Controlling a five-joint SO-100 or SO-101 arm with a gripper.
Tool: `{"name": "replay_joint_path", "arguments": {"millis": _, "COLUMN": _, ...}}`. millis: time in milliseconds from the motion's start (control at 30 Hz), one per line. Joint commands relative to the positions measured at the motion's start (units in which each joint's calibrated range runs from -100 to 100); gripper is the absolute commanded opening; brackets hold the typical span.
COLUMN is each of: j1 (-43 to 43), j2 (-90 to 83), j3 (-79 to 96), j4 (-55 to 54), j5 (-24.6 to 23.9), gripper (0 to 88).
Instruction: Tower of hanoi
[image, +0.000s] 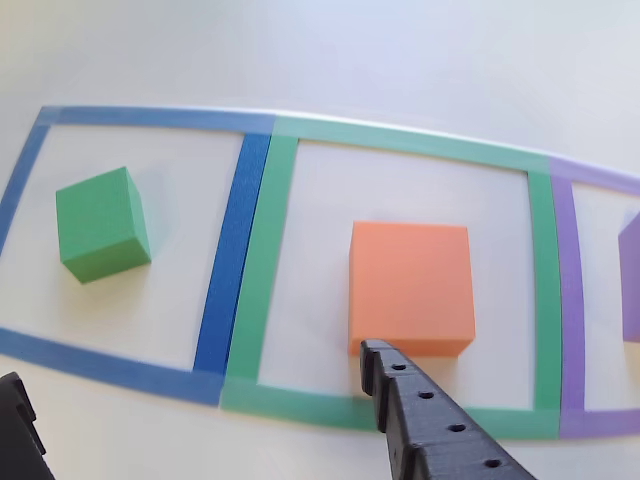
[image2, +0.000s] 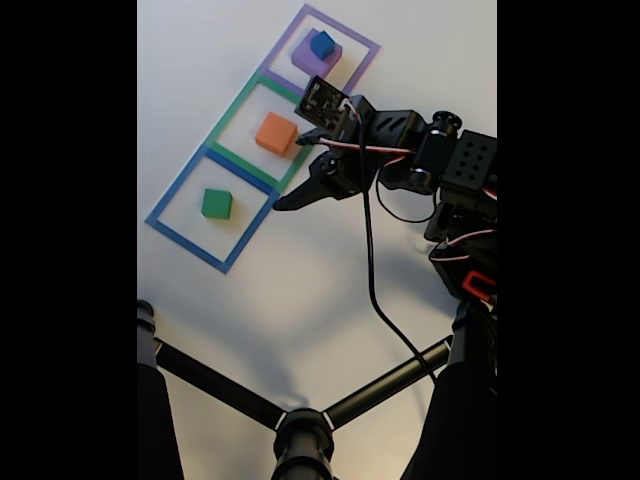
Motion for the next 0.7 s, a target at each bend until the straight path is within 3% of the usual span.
{"name": "replay_joint_path", "arguments": {"millis": 0, "j1": -2.85, "j2": 6.45, "j3": 4.56, "j4": -19.74, "j5": 0.38, "gripper": 43.3}}
{"name": "replay_joint_path", "arguments": {"millis": 667, "j1": -8.95, "j2": 43.23, "j3": 3.29, "j4": -59.72, "j5": 0.38, "gripper": 43.2}}
